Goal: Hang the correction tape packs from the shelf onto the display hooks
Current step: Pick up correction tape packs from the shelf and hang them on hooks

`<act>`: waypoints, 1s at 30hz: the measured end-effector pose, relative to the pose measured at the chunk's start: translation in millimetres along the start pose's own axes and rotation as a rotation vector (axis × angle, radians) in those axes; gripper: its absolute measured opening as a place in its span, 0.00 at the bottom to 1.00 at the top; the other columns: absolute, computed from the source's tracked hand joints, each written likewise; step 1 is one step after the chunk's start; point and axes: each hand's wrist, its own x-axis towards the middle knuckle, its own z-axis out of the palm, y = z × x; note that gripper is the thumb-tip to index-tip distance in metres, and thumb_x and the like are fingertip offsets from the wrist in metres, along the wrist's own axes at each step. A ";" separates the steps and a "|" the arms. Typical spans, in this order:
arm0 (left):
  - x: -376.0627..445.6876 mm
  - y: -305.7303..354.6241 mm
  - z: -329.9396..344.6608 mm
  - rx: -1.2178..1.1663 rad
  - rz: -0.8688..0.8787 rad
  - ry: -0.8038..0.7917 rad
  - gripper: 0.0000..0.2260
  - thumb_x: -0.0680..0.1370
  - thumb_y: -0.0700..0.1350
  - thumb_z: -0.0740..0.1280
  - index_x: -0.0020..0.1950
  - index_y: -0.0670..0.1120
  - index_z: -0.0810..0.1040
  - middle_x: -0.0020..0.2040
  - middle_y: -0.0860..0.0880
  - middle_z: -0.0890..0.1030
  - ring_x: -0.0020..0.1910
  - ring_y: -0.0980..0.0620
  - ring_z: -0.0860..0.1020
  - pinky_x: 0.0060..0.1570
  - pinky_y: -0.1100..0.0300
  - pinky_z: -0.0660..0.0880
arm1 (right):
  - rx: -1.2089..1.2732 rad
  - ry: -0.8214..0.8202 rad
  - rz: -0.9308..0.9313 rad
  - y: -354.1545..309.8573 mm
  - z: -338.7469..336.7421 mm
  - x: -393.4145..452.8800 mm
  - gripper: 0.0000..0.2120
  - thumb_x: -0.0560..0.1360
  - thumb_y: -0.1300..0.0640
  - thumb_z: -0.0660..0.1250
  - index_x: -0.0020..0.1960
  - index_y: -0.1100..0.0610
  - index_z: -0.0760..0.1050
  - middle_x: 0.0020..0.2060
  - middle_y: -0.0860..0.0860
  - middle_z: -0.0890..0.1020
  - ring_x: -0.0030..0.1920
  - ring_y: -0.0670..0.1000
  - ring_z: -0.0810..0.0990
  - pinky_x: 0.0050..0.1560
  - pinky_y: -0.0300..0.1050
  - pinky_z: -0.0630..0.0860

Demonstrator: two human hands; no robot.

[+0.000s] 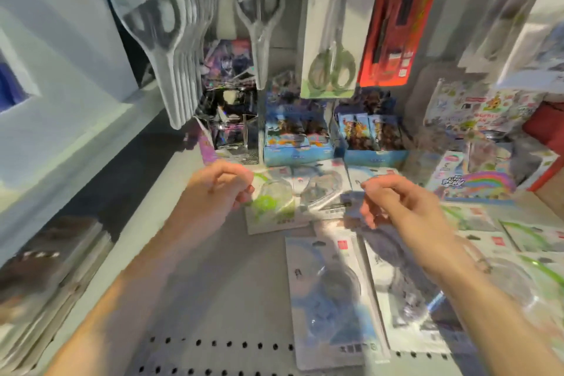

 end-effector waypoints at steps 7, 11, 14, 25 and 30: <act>49.8 -32.1 24.1 0.505 -0.044 -0.182 0.17 0.74 0.54 0.76 0.59 0.49 0.78 0.47 0.55 0.76 0.41 0.58 0.74 0.46 0.62 0.69 | -0.313 -0.112 -0.034 4.2 21.4 38.1 0.05 0.82 0.63 0.67 0.50 0.60 0.81 0.34 0.49 0.84 0.33 0.46 0.80 0.37 0.35 0.77; 56.7 -41.1 33.5 0.796 0.087 -0.248 0.31 0.71 0.62 0.77 0.67 0.47 0.76 0.56 0.52 0.72 0.60 0.51 0.73 0.57 0.67 0.64 | -0.405 -0.133 -0.022 9.3 19.1 46.7 0.06 0.82 0.62 0.67 0.50 0.55 0.82 0.42 0.56 0.86 0.37 0.46 0.83 0.39 0.36 0.79; 57.7 -45.0 33.5 0.836 0.158 -0.277 0.36 0.67 0.63 0.79 0.67 0.44 0.76 0.56 0.49 0.73 0.64 0.47 0.73 0.56 0.66 0.62 | -0.416 -0.162 0.011 16.2 16.9 48.2 0.06 0.82 0.60 0.67 0.50 0.53 0.82 0.44 0.57 0.86 0.39 0.47 0.84 0.40 0.37 0.79; 56.6 -41.1 0.0 0.779 0.072 -0.191 0.25 0.68 0.56 0.79 0.63 0.53 0.79 0.55 0.55 0.74 0.55 0.53 0.75 0.51 0.62 0.69 | -0.485 -0.199 0.012 22.4 17.8 53.3 0.05 0.82 0.57 0.68 0.50 0.51 0.81 0.43 0.51 0.87 0.40 0.43 0.85 0.43 0.43 0.82; 46.4 -26.7 -11.0 0.637 0.155 -0.171 0.27 0.69 0.56 0.80 0.66 0.57 0.77 0.55 0.59 0.73 0.50 0.64 0.74 0.41 0.72 0.67 | -0.486 -0.214 0.002 15.9 42.7 56.5 0.03 0.82 0.55 0.69 0.52 0.51 0.81 0.47 0.55 0.87 0.43 0.51 0.85 0.43 0.40 0.79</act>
